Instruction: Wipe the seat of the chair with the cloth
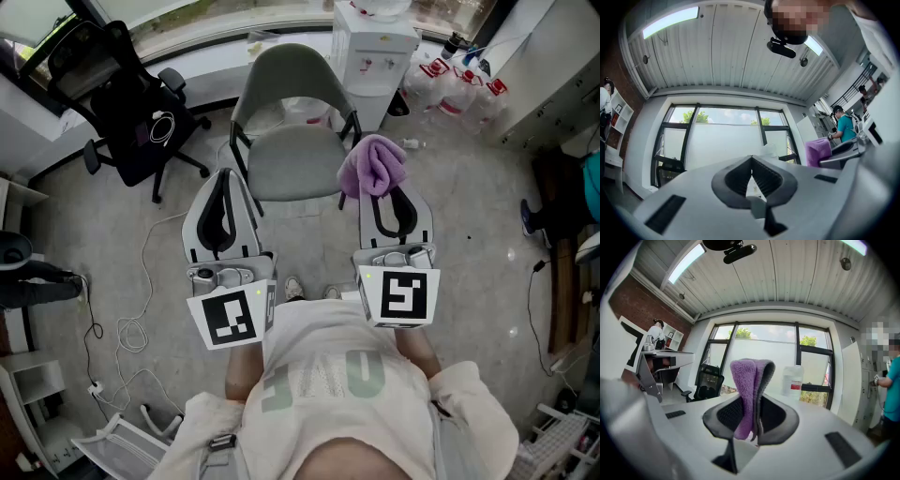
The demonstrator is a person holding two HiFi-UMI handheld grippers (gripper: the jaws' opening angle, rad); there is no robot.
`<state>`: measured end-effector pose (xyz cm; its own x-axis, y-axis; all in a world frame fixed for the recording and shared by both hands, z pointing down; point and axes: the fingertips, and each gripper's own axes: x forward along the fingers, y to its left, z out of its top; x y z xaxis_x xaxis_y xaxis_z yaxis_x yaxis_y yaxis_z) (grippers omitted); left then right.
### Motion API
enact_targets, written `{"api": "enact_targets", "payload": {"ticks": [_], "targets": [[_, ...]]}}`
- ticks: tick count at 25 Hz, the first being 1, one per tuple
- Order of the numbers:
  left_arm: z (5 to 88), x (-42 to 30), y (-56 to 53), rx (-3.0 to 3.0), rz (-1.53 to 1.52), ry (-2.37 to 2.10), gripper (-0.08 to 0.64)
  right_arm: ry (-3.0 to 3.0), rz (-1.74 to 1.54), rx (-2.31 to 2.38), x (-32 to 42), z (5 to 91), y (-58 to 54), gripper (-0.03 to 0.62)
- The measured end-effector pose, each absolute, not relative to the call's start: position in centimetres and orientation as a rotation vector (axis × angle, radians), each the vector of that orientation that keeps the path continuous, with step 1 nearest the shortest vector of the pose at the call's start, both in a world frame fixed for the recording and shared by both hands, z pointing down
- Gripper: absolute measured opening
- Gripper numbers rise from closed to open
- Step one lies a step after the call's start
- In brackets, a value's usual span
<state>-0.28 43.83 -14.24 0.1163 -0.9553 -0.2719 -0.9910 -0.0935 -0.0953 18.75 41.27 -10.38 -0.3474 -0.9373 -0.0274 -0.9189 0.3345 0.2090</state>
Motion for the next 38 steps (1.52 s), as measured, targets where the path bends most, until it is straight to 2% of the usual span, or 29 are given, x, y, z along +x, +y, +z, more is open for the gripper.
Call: {"api": "enact_targets", "payload": {"ticks": [14,29,38], "targets": [[-13.4,-2.6,42.3,-2.189,0.192,1.925,0.012,-2.46,-0.217,1.737,17.3,-9.3,40.0,0.087],[-10.6,-11.2,39.9,-2.21,0.232,2.009,0.012,-2.386,-0.16,1.768,13.4,-7.3,38.2,0.087],[-9.9,-10.5,34.4,-2.231,0.21,2.003,0.012,-2.367,-0.085,1.824,15.5,-6.2,32.5,0.087]]}}
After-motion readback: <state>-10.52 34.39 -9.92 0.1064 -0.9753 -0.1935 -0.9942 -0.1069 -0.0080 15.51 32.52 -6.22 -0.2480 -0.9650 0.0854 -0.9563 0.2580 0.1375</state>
